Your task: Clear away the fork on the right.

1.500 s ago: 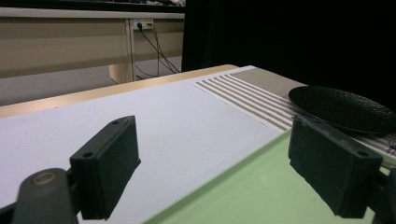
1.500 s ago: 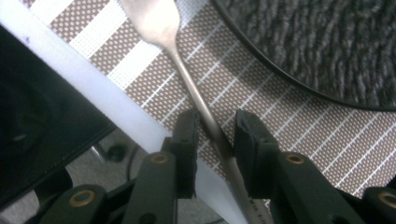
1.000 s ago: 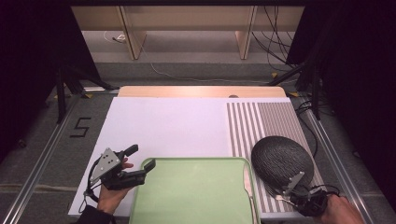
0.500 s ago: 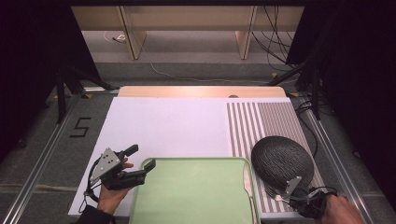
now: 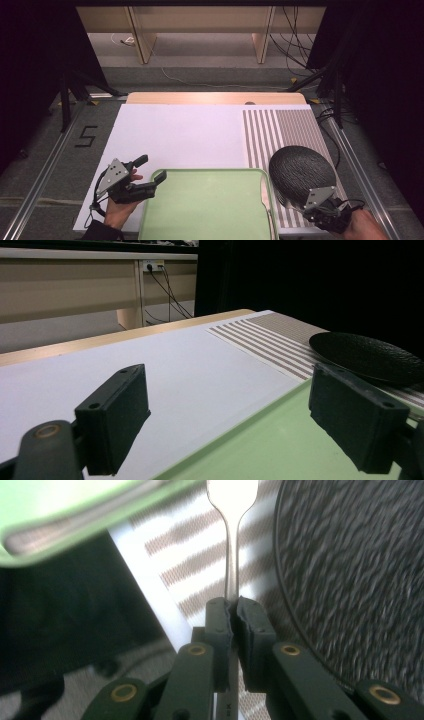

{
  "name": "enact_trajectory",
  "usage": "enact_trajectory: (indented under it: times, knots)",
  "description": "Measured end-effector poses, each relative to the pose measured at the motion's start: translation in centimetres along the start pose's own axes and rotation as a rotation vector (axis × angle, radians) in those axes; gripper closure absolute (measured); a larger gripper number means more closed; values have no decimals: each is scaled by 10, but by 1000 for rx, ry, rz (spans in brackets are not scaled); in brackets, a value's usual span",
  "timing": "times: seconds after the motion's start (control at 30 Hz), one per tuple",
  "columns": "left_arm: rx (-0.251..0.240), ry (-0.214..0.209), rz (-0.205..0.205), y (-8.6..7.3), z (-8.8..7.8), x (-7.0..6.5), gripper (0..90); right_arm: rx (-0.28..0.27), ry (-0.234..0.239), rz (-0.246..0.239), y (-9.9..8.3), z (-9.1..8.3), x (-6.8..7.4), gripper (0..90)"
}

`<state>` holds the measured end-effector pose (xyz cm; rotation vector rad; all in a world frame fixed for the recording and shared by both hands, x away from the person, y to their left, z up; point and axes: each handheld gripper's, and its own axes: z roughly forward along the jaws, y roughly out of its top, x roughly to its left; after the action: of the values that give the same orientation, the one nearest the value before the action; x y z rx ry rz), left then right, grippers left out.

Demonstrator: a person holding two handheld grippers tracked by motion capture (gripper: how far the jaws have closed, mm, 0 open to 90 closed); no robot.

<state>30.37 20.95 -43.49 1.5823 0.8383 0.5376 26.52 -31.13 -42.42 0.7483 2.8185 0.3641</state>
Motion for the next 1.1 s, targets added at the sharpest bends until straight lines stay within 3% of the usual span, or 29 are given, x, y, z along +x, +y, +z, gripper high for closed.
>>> enact_trajectory:
  times: [0.17, 0.47, 0.63, 0.87, 1.1]
  knots:
    - [-1, 0, -1, 0, 0, 0, 157, -125, 31, 50, 1, -4, -3, 847]
    - [-1, 0, -1, 0, 0, 0, 157, -263, 88, 151, 4, -8, -8, 848]
    - [-1, 0, 0, 0, 0, 0, 157, -327, 93, 218, 6, -7, -11, 848]
    - [-2, 0, 3, 0, 0, 0, 157, -460, 119, 303, 10, -8, -12, 848]
    - [-1, 1, 1, 0, 0, 0, 157, -553, 157, 353, 14, -10, -12, 848]
